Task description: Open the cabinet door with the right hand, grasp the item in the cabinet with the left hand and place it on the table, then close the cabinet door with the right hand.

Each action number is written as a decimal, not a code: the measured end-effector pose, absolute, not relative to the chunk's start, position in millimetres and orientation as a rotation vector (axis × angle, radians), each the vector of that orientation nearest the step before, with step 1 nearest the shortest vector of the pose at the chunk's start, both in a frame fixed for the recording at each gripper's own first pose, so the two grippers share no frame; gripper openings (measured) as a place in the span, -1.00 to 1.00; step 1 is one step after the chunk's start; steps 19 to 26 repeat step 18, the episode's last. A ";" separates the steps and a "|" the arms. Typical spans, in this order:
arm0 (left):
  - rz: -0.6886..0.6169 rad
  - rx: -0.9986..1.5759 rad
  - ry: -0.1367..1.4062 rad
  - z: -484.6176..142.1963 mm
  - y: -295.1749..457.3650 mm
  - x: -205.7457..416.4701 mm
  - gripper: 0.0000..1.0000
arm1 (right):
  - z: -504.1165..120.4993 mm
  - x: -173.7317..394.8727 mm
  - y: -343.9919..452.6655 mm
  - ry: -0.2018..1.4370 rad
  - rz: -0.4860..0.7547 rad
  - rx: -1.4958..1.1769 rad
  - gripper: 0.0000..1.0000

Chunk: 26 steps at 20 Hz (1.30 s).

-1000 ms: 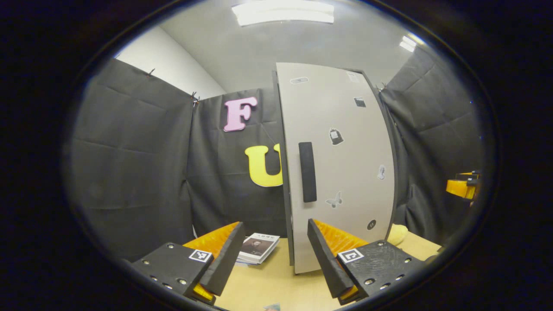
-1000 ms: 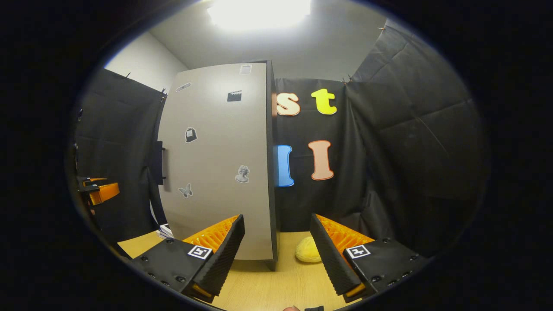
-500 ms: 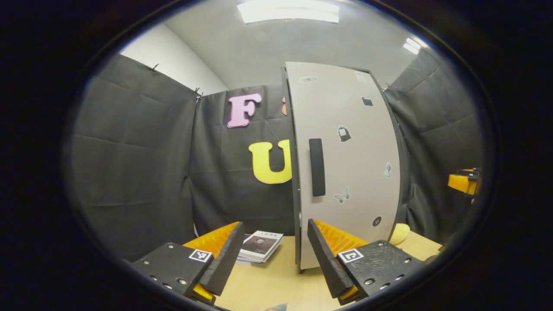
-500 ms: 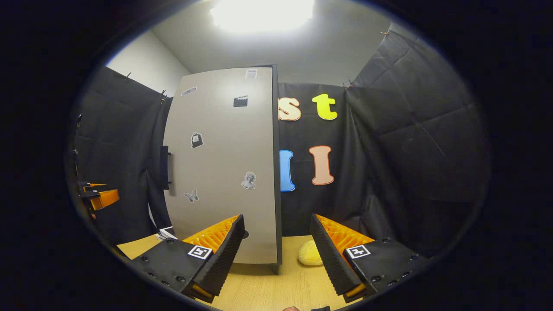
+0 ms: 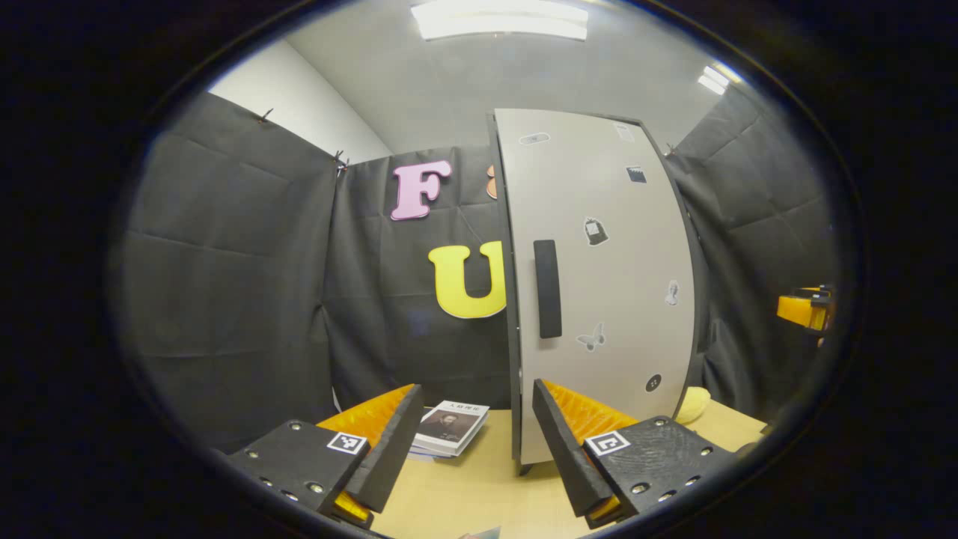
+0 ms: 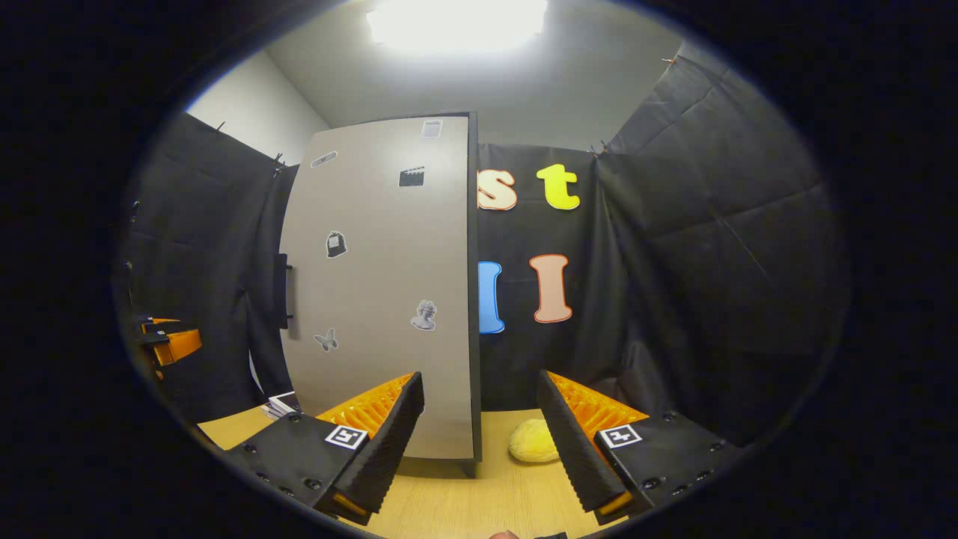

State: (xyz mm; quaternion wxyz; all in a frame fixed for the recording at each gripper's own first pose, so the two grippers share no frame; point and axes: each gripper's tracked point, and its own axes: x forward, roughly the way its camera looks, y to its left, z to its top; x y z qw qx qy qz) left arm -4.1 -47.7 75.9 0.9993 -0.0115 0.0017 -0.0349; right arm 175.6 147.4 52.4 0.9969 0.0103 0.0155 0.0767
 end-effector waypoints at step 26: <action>-0.072 -0.011 -0.012 80.7 -43.5 -4.2 0.80 | 58.5 175.3 151.5 0.023 0.155 0.006 0.93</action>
